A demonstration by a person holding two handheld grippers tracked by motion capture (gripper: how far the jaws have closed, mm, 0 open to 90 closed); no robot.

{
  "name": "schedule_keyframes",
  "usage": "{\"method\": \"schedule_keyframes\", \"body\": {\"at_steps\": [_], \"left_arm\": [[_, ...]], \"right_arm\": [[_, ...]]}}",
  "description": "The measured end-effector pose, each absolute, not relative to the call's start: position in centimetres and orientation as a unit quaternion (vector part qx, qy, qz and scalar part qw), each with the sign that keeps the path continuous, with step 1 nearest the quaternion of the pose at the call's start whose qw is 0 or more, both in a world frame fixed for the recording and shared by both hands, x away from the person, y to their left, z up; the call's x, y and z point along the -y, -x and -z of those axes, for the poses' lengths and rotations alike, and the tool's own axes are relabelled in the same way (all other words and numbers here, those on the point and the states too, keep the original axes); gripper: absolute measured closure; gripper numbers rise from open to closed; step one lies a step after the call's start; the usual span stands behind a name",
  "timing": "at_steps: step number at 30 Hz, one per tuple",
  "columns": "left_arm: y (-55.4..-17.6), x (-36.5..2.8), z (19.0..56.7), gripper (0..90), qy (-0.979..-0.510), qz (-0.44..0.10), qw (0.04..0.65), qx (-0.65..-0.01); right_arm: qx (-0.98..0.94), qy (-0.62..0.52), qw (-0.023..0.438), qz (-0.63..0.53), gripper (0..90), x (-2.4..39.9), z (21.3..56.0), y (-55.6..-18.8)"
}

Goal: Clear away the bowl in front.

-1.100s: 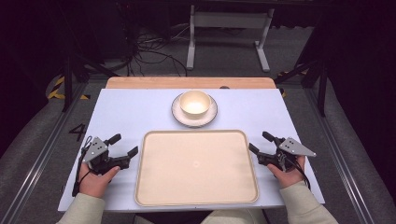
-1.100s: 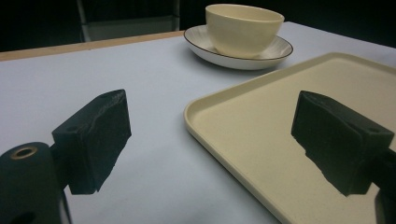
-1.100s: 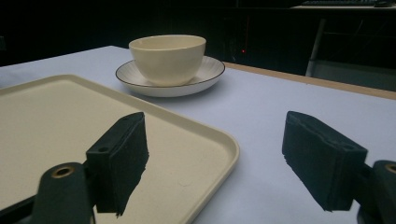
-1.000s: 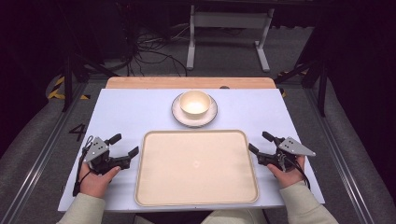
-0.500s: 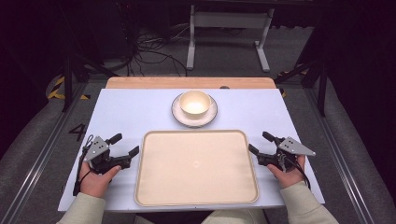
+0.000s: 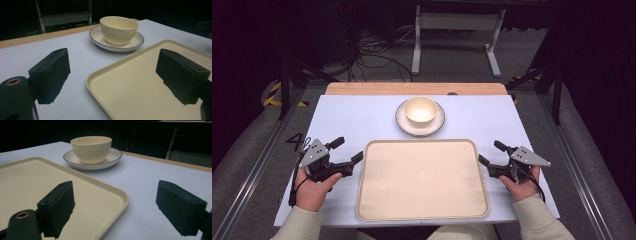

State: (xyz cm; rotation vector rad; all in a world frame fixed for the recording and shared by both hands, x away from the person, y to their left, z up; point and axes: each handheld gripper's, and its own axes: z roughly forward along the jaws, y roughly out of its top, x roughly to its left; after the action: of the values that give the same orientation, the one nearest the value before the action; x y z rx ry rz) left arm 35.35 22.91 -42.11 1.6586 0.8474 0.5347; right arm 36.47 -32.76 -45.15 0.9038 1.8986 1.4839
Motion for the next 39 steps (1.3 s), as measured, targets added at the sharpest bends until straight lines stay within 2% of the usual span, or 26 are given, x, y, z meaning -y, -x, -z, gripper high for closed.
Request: {"method": "schedule_keyframes", "body": {"at_steps": [2,8,25,39], "left_arm": [[-35.3,-22.8,41.9,12.4,-0.704,-0.224,0.567,-0.363],[-35.5,-22.5,40.7,11.4,-0.704,-0.219,0.570,-0.362],[-37.4,-20.2,35.9,10.9,-0.707,-0.220,0.587,-0.328],[-39.6,-18.8,34.6,11.7,-0.699,-0.195,0.605,-0.329]], "right_arm": [[-0.710,-0.335,0.280,-0.553,14.5,32.7,45.2,-36.5],[-0.716,-0.327,0.274,-0.553,4.7,32.6,45.1,-36.4],[-0.711,-0.330,0.278,-0.555,3.1,33.1,45.4,-36.6],[-0.701,-0.324,0.278,-0.571,3.7,33.4,45.5,-36.3]]}}
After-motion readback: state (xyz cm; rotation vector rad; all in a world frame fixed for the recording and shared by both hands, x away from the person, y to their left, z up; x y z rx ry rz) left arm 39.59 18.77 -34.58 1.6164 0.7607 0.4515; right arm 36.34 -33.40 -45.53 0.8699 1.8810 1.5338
